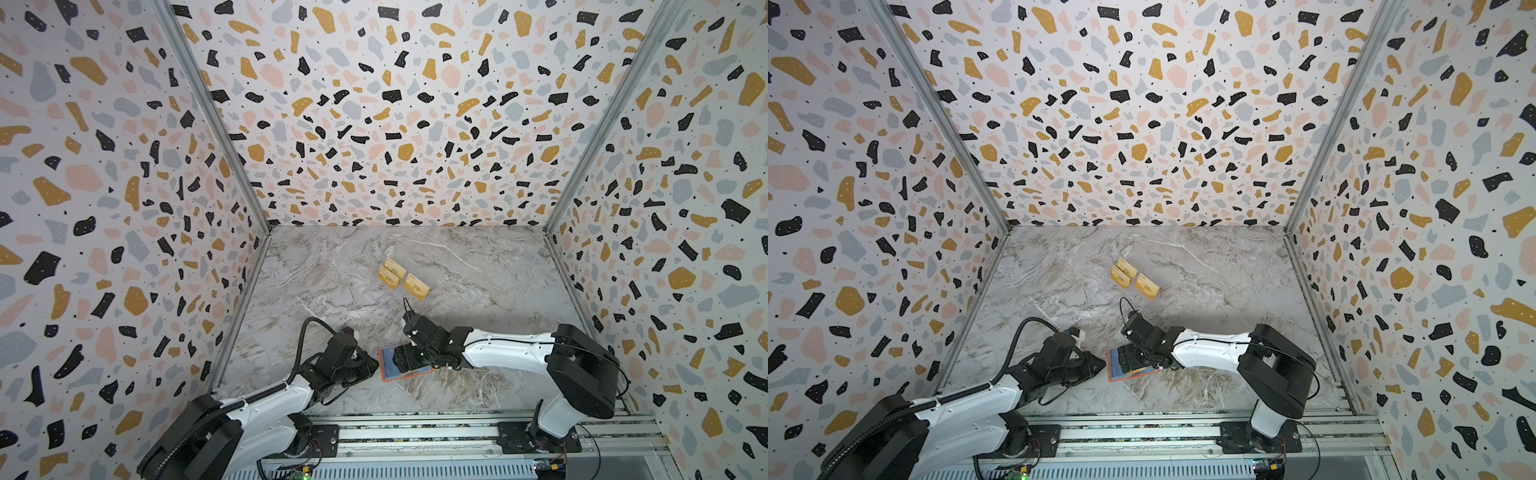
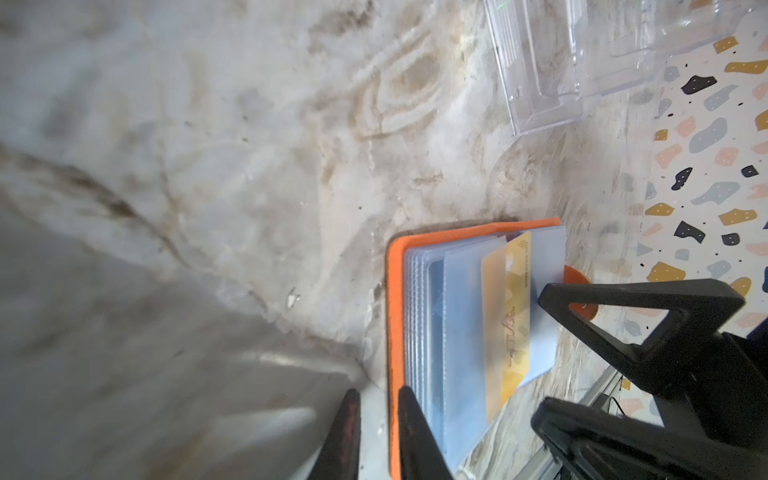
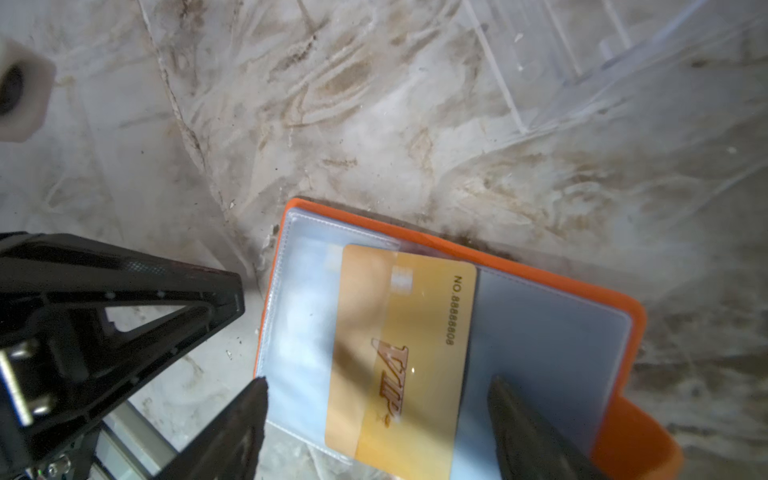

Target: Put the credit cards into the card holder

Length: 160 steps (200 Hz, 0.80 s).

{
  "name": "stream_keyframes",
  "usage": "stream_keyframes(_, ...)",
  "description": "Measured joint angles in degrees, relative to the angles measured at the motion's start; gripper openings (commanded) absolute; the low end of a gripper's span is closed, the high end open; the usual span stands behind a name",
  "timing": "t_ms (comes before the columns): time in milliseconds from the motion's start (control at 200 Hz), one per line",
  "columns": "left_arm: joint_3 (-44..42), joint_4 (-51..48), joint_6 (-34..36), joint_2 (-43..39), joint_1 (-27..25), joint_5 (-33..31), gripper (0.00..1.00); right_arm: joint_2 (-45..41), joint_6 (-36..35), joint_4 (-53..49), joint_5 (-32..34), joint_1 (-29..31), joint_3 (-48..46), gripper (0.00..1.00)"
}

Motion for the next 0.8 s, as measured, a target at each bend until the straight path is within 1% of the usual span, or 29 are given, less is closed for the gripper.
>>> stream_keyframes(225,0.0,2.1,0.0,1.6,-0.3,0.5,0.16,1.2,1.3,0.6,-3.2,0.4,-0.1,0.82)
stream_keyframes(370,0.0,3.5,0.0,2.6,-0.6,0.9,0.15,1.3,3.0,2.8,-5.5,0.4,-0.5,0.81)
stream_keyframes(801,0.0,4.4,0.0,3.3,-1.0,1.1,0.15,1.3,7.3,9.1,-9.5,0.7,-1.8,0.81)
